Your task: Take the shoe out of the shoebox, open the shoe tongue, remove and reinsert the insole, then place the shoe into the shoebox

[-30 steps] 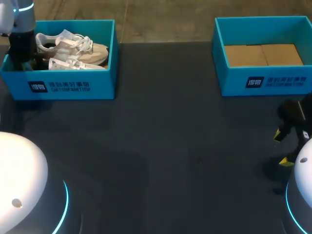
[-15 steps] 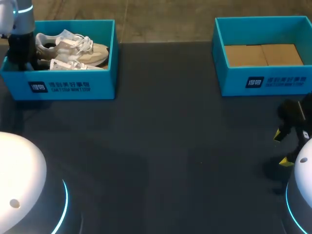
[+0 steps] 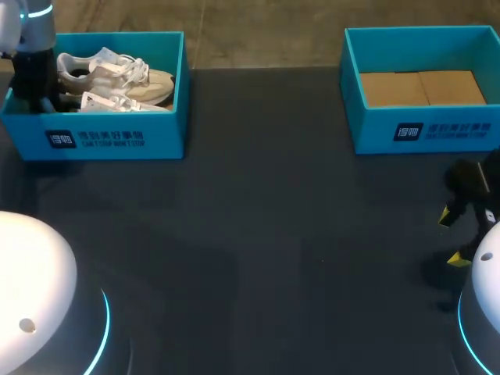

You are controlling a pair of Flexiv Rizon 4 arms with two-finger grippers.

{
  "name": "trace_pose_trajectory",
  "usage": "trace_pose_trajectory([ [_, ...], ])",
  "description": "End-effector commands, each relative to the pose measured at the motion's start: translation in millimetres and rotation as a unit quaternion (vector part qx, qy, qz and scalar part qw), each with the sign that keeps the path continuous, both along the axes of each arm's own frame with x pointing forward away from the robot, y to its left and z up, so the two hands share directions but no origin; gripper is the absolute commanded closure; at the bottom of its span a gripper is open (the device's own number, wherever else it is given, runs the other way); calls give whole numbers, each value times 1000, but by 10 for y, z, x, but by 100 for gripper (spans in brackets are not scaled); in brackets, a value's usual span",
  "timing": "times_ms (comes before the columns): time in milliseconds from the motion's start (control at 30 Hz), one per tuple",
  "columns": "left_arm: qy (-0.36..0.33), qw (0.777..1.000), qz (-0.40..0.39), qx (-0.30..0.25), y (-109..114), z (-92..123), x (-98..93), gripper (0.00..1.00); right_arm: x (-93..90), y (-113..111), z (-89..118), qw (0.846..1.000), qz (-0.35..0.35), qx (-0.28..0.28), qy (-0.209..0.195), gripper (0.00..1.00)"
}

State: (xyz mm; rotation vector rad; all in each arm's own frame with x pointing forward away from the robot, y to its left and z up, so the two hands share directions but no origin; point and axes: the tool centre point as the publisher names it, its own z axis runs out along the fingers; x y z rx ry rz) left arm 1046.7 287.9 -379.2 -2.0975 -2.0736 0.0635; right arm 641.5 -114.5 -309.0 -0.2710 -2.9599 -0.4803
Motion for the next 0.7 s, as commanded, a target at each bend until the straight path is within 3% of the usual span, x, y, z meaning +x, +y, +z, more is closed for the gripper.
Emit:
trace_pose_trajectory([
  [33, -6, 1000, 0, -12, 78, 147, -51, 100, -10, 2, -2, 1000, 0, -1, -1, 0],
  [700, -18, 999, 41, -23, 185, 466, -58, 100, -10, 2, -2, 1000, 0, -1, -1, 0],
])
